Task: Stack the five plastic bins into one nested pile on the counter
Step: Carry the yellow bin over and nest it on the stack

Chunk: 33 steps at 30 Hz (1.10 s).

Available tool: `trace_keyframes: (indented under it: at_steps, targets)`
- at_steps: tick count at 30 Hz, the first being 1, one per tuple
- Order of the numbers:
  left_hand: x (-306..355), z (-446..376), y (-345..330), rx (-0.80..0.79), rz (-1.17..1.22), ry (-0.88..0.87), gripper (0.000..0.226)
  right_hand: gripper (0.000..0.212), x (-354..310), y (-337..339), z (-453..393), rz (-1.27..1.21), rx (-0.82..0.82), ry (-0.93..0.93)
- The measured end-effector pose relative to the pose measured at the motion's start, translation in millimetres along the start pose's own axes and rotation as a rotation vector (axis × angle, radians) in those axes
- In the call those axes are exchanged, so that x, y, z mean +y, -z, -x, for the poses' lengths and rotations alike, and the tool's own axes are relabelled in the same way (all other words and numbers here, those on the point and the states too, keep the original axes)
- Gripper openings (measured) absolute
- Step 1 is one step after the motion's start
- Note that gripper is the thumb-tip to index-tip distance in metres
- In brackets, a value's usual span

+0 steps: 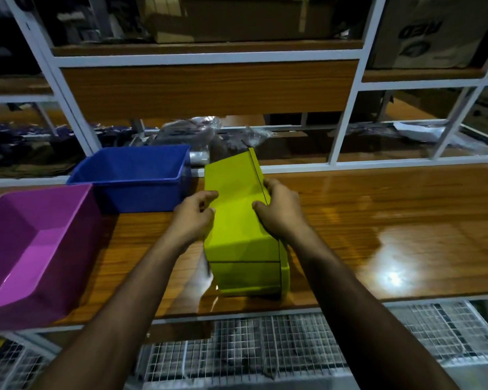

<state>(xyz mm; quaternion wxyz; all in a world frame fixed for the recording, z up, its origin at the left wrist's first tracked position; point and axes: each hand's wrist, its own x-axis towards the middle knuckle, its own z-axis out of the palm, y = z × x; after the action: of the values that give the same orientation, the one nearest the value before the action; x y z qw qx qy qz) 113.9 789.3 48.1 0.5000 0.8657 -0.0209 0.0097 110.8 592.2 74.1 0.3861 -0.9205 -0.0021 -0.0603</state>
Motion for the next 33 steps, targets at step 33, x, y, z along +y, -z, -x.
trace_keyframes:
  at_steps: [33]
  targets:
    - [-40.7, -2.4, 53.0, 0.099, 0.213, 0.439, 0.024, 0.043, 70.8, -38.9, -42.9, -0.337, -0.321, -0.270]
